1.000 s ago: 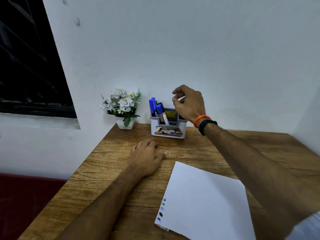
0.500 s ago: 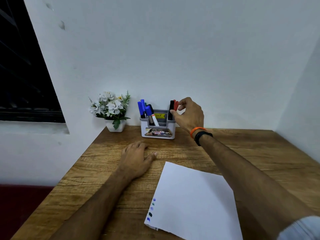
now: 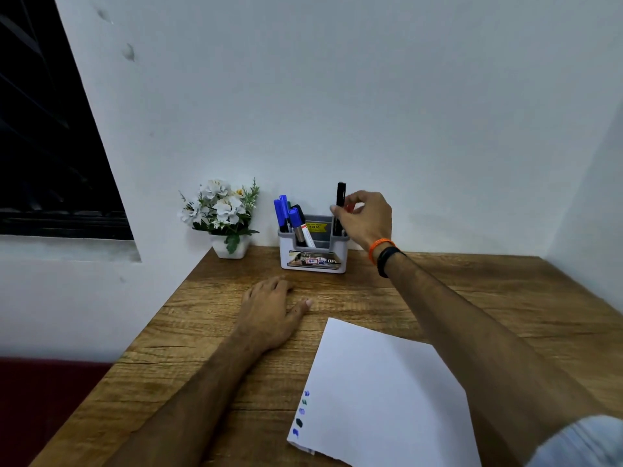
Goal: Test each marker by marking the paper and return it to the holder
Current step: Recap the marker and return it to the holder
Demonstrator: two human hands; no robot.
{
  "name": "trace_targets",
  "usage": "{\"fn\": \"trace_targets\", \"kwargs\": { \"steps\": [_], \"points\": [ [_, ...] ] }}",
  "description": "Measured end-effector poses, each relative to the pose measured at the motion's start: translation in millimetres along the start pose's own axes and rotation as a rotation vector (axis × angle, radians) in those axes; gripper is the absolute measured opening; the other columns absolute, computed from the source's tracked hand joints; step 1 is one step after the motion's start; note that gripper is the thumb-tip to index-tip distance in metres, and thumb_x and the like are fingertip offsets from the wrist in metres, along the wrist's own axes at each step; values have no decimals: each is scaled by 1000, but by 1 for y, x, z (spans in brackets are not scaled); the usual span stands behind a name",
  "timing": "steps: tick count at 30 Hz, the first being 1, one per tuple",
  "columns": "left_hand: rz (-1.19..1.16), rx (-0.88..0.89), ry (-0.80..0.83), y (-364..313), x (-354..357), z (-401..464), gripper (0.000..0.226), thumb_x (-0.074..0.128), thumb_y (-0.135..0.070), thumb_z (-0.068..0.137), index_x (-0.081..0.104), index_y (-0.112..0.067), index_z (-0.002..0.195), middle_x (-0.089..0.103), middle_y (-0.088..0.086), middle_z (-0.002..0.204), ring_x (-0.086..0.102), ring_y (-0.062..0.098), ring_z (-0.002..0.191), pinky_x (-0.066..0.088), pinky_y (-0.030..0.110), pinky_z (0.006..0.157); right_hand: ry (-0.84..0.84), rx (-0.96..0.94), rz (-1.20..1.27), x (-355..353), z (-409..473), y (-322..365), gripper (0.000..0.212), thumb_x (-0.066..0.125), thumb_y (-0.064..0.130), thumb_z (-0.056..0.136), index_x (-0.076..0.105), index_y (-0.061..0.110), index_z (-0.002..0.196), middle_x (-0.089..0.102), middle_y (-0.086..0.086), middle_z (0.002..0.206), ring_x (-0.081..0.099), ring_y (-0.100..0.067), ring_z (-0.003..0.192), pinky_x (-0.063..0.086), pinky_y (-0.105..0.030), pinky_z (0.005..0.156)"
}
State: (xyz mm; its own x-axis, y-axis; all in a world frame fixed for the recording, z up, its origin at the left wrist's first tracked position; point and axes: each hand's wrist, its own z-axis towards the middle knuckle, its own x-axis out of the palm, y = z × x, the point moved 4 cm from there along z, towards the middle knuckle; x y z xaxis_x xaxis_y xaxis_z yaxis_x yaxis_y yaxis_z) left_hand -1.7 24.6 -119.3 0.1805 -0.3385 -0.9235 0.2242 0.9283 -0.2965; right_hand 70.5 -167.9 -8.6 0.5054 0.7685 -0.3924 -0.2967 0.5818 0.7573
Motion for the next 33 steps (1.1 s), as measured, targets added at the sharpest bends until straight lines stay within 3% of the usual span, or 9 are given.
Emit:
{"fn": "trace_targets", "kwargs": {
  "steps": [4, 8, 10, 13, 16, 18, 22, 28, 33],
  "points": [
    [5, -1, 4, 0, 1, 0, 63, 36, -66, 91, 46, -26, 137, 43, -2, 147, 36, 18, 136, 27, 44, 114, -101, -14, 369, -19, -6, 23, 20, 79, 27, 80, 67, 15, 90, 72, 1, 88, 67, -12, 81, 52, -13, 70],
    [2, 5, 18, 0, -1, 0, 61, 38, -65, 91, 48, -25, 136, 45, -2, 145, 39, 17, 134, 30, 44, 112, 115, 24, 611, -23, -32, 34, 17, 76, 25, 84, 67, 15, 95, 76, -5, 84, 73, -15, 86, 56, -32, 80],
    [-64, 26, -11, -3, -6, -1, 55, 45, -60, 92, 53, -23, 132, 53, -2, 138, 46, 16, 127, 36, 43, 108, 212, 46, 611, -23, -55, 30, 11, 76, 22, 85, 68, 17, 91, 74, -5, 80, 72, -12, 72, 54, -27, 68],
    [-453, 13, -129, -9, -24, -7, 41, 52, -50, 93, 64, -22, 121, 67, -5, 118, 60, 10, 107, 48, 35, 95, 310, 74, 479, -20, -89, 11, 11, 80, 24, 81, 69, 24, 83, 66, 1, 68, 63, -11, 55, 48, -25, 54],
    [-896, 51, -158, -21, -43, -13, 35, 54, -44, 92, 69, -18, 109, 72, -7, 98, 66, 5, 90, 53, 27, 78, 357, -17, 214, -22, -114, -8, 12, 82, 31, 77, 72, 26, 81, 61, 11, 63, 57, -6, 58, 47, -20, 56],
    [-1020, 81, -136, -29, -50, -14, 28, 61, -31, 90, 70, -9, 105, 72, -3, 91, 66, 3, 81, 51, 19, 68, 394, -65, 121, -25, -125, -10, 14, 82, 33, 77, 75, 23, 84, 64, 12, 67, 55, 2, 60, 44, -11, 58],
    [-946, 150, -62, -34, -46, -16, 24, 75, -16, 78, 71, -5, 100, 73, 5, 90, 67, 7, 76, 53, 20, 66, 470, -89, 99, -29, -132, -8, 22, 83, 33, 76, 76, 17, 90, 72, 6, 74, 66, -3, 64, 51, -13, 58],
    [-928, 81, -105, -26, -50, -15, 17, 74, -6, 79, 70, 0, 95, 71, 10, 86, 66, 7, 67, 55, 19, 60, 532, -114, -36, -42, -120, -17, 25, 89, 31, 68, 76, 21, 88, 72, 6, 75, 65, -6, 67, 56, -24, 66],
    [-918, 53, -50, -22, -50, -14, 15, 72, -8, 82, 69, -3, 96, 71, 6, 83, 67, 9, 67, 56, 20, 63, 504, 97, 421, -52, -111, -24, 21, 83, 16, 76, 75, 5, 92, 70, 1, 70, 62, -11, 56, 51, -21, 53]
  ]
}}
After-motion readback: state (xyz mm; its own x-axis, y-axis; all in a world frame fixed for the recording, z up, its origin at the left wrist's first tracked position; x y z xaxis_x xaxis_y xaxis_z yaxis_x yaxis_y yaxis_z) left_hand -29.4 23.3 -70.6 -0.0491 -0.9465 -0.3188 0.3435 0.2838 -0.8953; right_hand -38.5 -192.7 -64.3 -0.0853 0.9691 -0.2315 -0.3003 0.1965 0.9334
